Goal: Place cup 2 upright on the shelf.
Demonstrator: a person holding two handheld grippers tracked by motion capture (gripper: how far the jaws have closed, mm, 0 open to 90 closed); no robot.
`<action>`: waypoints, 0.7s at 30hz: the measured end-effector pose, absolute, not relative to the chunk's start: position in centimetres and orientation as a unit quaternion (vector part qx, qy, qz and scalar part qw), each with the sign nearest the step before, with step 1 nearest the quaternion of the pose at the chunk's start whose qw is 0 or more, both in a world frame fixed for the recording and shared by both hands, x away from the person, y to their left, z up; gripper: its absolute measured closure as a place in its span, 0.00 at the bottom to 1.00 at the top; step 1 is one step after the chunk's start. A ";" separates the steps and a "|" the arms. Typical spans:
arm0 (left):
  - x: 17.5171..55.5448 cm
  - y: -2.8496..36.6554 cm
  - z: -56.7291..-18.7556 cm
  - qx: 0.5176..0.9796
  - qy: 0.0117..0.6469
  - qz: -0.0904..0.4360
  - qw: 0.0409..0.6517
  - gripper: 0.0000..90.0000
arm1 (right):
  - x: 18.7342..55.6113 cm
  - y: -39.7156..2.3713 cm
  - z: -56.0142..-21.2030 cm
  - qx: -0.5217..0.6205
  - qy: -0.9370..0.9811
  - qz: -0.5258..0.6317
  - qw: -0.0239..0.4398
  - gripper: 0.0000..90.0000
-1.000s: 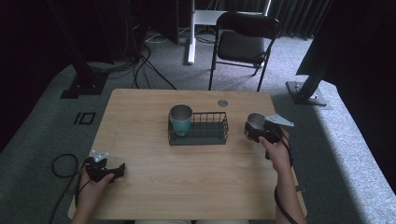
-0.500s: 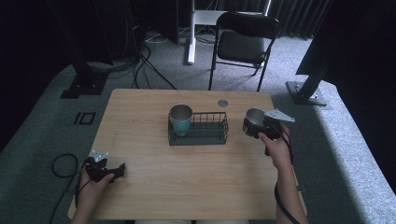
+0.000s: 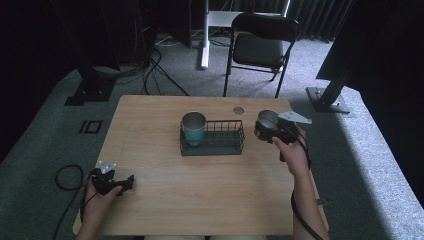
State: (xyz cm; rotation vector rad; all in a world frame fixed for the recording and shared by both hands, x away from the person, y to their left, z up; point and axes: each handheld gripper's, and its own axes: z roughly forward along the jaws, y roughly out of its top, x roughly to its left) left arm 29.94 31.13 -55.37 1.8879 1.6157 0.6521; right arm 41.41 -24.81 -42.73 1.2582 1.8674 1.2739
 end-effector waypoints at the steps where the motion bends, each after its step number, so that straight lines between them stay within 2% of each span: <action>1: 29.9 31.1 -55.4 0.705 0.603 0.244 0.282 0.03 | 41.4 -24.7 -42.7 0.467 0.695 0.475 0.273 0.20; 21: 29.9 31.1 -55.4 0.705 0.603 0.244 0.282 0.03 | 42.1 -20.0 -41.6 0.429 0.718 0.488 0.252 0.20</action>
